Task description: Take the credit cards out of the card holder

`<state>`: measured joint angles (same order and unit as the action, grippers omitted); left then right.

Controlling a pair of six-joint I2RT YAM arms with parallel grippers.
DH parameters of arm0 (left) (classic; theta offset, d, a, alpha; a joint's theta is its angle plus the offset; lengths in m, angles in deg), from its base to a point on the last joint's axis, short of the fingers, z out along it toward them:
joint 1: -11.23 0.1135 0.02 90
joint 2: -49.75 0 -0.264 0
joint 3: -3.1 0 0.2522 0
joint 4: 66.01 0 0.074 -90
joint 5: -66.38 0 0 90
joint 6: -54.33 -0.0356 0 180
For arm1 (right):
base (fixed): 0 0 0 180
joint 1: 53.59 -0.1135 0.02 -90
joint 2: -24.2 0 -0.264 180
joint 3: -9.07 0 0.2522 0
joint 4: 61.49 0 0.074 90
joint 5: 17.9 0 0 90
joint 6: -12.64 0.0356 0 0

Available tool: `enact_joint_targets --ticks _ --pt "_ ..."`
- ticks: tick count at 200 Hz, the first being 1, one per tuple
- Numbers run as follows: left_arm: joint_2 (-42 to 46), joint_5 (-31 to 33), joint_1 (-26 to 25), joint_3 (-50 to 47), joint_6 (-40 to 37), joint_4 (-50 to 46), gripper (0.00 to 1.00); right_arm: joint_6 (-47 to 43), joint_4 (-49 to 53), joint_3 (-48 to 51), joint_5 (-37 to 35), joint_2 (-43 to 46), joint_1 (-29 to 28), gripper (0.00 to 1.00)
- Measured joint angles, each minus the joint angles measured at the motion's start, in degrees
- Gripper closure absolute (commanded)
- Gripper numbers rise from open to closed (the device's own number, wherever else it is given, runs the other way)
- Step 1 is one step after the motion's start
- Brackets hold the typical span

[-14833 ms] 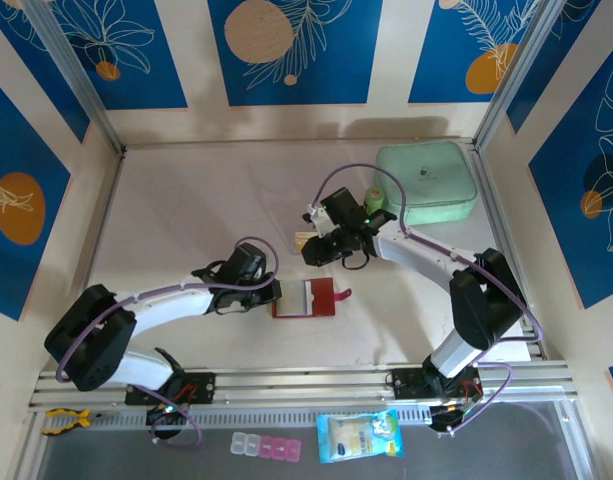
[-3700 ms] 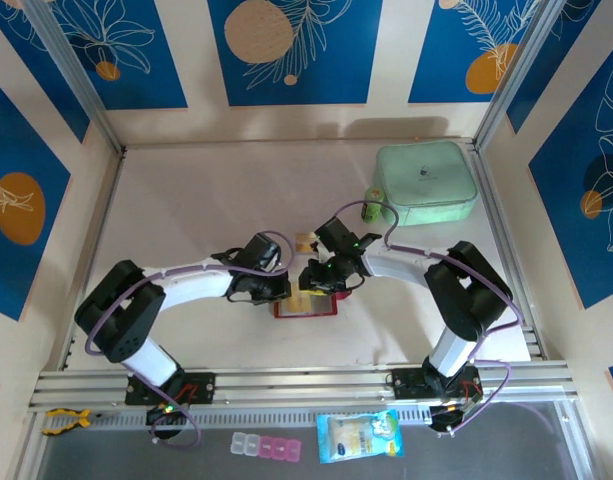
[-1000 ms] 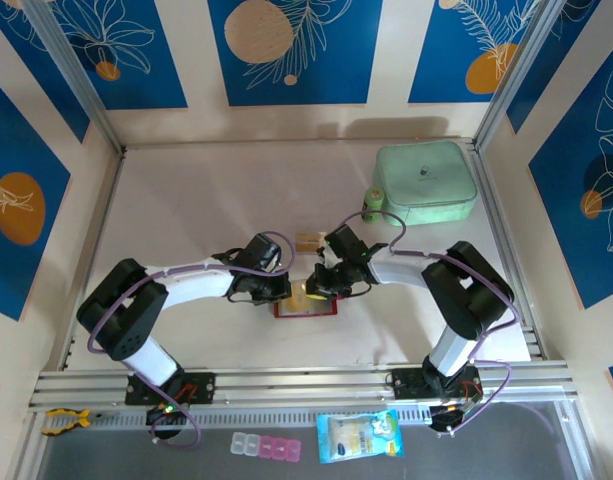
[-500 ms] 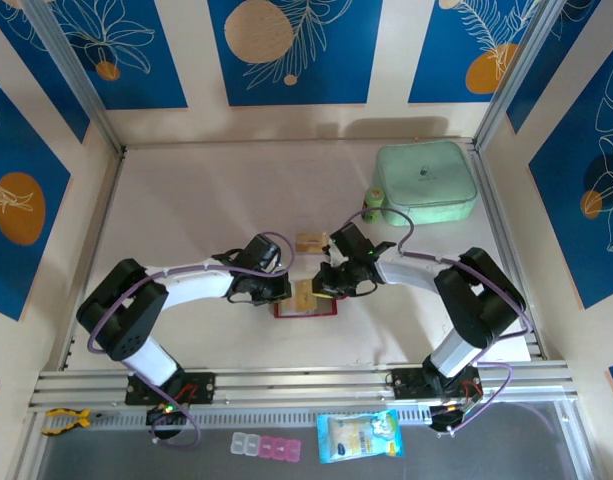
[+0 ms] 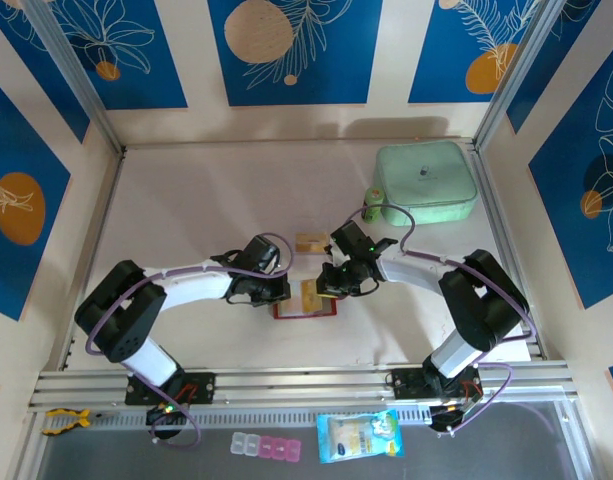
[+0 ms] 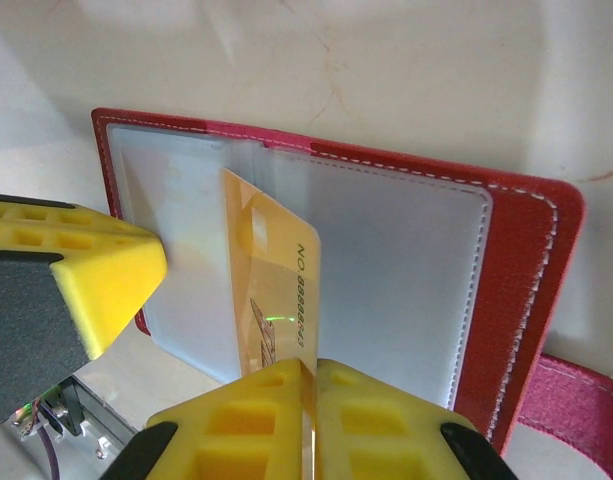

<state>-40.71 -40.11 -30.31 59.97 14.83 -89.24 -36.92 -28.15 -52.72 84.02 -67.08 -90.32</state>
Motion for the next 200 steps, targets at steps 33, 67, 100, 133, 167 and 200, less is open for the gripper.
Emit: enact_joint_targets --ticks 33,67,100,133,167,200 --pt "0.0 0.0 0.0 0.0 0.0 0.0 0.96 -0.6 1.2 -0.6 -0.6 0.0 0.0 0.91" --pt "0.0 0.0 0.0 0.0 0.0 0.0 0.96 -1.0 2.2 -1.0 -1.3 0.1 0.0 0.91" --pt "0.0 0.0 0.0 0.0 0.0 0.0 0.96 -1.3 2.8 -1.6 -1.5 0.2 0.0 0.91" --pt "0.0 0.0 0.0 0.0 0.0 0.0 0.95 -1.6 4.2 -2.6 -2.4 0.4 -0.4 0.9" --pt "0.0 0.0 0.0 0.0 0.0 0.0 0.95 -1.7 4.9 -2.9 -3.0 0.4 -0.8 0.91" --pt "0.0 0.0 0.0 0.0 0.0 0.0 0.95 -1.6 5.1 -3.4 -3.0 0.4 -1.4 0.87"
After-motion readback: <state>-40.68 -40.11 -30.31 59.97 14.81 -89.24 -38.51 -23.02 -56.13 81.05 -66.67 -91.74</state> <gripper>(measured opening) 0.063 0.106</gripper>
